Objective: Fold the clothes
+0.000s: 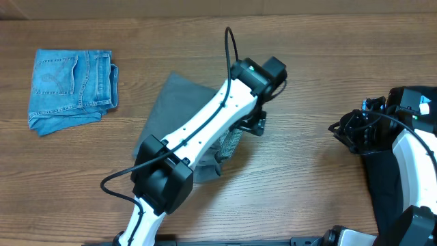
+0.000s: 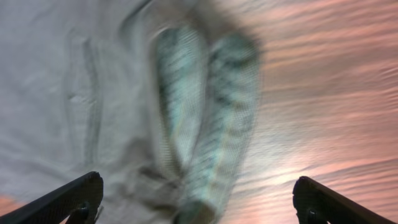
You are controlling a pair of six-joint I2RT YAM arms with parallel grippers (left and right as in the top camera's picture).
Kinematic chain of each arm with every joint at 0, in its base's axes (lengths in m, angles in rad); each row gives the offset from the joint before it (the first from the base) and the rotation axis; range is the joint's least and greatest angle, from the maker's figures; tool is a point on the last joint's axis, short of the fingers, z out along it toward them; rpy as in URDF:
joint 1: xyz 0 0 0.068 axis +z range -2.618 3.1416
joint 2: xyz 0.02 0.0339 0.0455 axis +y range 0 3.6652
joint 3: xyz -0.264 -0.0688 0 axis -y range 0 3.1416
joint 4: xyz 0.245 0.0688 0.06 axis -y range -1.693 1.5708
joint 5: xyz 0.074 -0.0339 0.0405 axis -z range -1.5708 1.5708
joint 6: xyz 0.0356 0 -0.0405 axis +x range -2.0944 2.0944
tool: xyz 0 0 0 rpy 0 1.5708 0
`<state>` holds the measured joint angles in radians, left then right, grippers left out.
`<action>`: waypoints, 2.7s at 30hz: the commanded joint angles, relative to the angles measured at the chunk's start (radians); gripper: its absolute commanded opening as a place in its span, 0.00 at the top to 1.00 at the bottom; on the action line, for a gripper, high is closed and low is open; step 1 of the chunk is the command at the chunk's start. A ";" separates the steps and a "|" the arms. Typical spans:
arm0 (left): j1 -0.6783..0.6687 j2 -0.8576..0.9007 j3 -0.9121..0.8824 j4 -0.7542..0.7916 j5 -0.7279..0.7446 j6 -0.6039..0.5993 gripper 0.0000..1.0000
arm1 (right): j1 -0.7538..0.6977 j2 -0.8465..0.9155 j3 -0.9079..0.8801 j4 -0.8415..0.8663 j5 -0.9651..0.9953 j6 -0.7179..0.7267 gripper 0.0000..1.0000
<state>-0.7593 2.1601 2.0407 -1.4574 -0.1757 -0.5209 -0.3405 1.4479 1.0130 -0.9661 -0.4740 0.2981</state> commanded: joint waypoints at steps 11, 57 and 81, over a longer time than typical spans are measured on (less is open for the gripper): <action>-0.053 0.048 -0.126 0.006 -0.176 -0.194 0.00 | -0.001 -0.019 0.025 -0.002 -0.017 -0.018 0.73; 0.230 0.049 0.102 -0.233 -0.421 -0.179 0.96 | 0.101 -0.019 0.024 -0.031 -0.154 -0.208 0.73; 0.650 -0.097 0.099 -0.233 -0.352 0.097 0.96 | 0.897 0.451 0.013 0.800 -0.034 0.504 0.94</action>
<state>-0.1276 2.1075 2.1288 -1.6867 -0.5152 -0.4541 0.5289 1.8263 1.0187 -0.1856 -0.5381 0.6464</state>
